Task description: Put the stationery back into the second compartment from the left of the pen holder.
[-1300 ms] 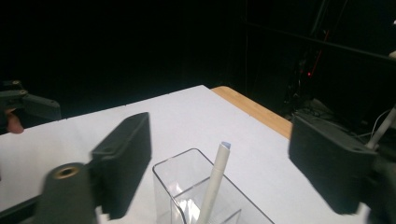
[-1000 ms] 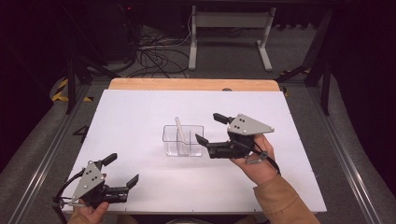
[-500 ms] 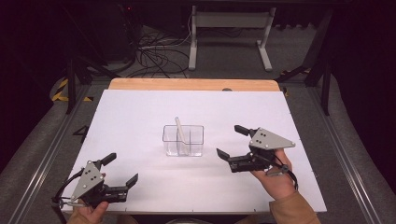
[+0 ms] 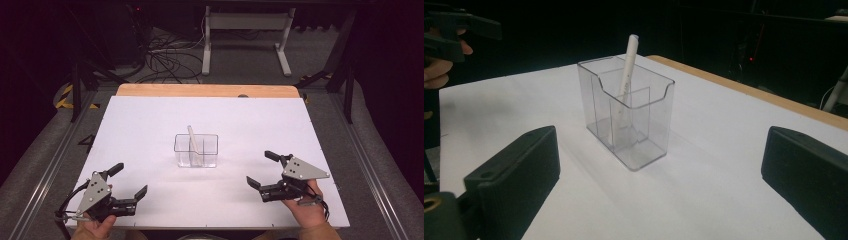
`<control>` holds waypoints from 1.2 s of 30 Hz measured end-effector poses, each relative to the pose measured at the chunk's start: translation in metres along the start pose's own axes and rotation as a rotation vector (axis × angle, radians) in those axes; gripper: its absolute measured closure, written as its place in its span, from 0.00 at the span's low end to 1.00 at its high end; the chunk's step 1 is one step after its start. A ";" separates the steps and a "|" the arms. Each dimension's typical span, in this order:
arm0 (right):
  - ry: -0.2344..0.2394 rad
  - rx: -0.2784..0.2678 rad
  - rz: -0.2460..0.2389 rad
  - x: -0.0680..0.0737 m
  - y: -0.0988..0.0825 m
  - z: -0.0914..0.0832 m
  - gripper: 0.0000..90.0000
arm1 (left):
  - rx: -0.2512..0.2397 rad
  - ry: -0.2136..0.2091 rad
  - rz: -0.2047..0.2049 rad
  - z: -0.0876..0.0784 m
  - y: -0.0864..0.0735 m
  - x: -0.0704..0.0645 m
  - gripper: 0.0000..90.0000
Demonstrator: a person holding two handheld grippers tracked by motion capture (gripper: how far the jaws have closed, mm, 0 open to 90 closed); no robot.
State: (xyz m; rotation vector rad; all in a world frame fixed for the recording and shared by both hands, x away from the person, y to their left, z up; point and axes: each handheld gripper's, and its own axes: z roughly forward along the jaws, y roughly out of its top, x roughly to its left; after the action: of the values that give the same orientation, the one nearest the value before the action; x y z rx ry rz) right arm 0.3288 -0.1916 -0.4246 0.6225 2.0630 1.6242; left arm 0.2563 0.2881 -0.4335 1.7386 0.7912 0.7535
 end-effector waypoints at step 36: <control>-0.013 0.143 0.071 -0.010 -0.042 -0.010 0.00 | 0.023 0.028 -0.005 0.005 -0.010 0.006 0.04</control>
State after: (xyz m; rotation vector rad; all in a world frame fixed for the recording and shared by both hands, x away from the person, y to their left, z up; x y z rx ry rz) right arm 0.3279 -0.2141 -0.4629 0.7602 2.1846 1.5152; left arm 0.2619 0.2924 -0.4439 1.7493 0.8254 0.7693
